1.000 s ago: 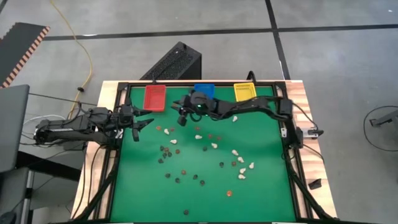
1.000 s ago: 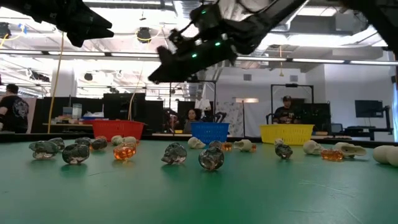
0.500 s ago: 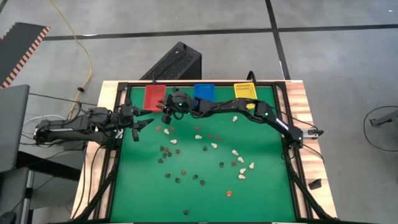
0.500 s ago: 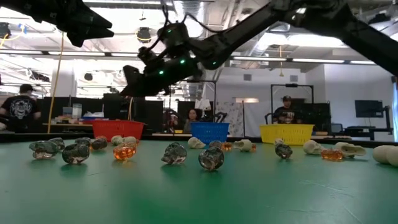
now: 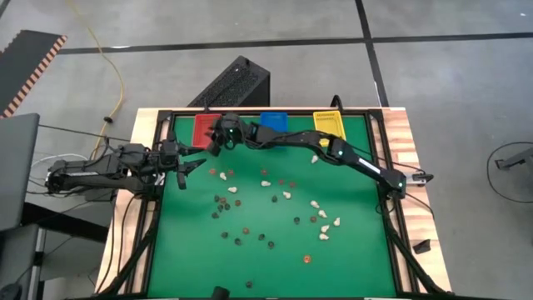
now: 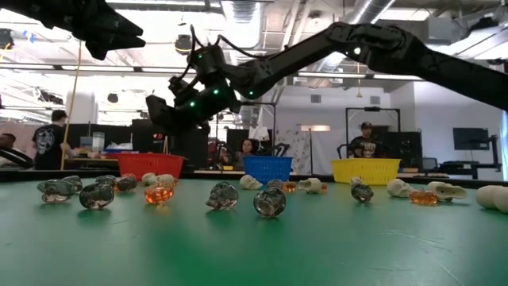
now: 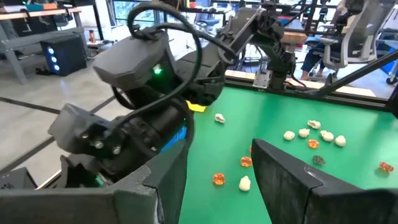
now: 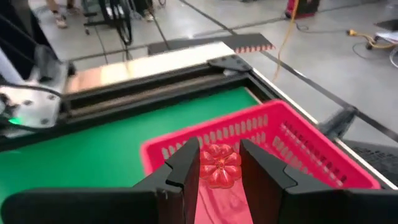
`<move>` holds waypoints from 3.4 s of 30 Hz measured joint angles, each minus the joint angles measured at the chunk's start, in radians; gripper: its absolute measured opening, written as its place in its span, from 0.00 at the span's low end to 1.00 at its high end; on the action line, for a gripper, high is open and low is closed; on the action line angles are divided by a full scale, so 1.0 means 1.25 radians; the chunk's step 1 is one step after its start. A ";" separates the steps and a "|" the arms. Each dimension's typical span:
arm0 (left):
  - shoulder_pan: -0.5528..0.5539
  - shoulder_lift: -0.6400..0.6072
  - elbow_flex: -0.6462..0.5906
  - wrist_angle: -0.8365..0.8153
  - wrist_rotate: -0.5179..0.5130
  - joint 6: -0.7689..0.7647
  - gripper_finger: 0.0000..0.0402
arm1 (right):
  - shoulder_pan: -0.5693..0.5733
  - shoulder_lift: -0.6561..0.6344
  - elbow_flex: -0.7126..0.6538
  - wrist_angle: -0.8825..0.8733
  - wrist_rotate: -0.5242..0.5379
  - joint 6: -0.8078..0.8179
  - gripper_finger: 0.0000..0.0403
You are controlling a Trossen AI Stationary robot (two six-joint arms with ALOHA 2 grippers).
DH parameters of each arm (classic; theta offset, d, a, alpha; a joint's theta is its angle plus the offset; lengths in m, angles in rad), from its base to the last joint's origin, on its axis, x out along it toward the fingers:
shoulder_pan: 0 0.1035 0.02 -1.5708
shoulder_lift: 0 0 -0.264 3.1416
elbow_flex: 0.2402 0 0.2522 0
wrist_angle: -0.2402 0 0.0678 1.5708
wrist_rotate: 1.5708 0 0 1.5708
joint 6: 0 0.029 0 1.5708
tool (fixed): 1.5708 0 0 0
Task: Sort Halloween decoration
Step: Put the orange pumpkin toy into the red bin
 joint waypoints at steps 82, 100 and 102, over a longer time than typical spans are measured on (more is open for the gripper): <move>0.000 -0.136 -0.003 -0.213 0.002 -0.128 0.42 | 0.309 -1.134 -1.115 -0.474 0.223 0.259 0.38; 0.000 -0.136 -0.003 -0.213 -0.021 -0.127 0.42 | 0.321 -0.913 -1.377 0.144 0.287 0.122 0.57; 0.000 -0.136 -0.003 -0.213 -0.021 -0.128 0.42 | 0.318 -0.894 -1.399 0.208 0.291 0.118 0.56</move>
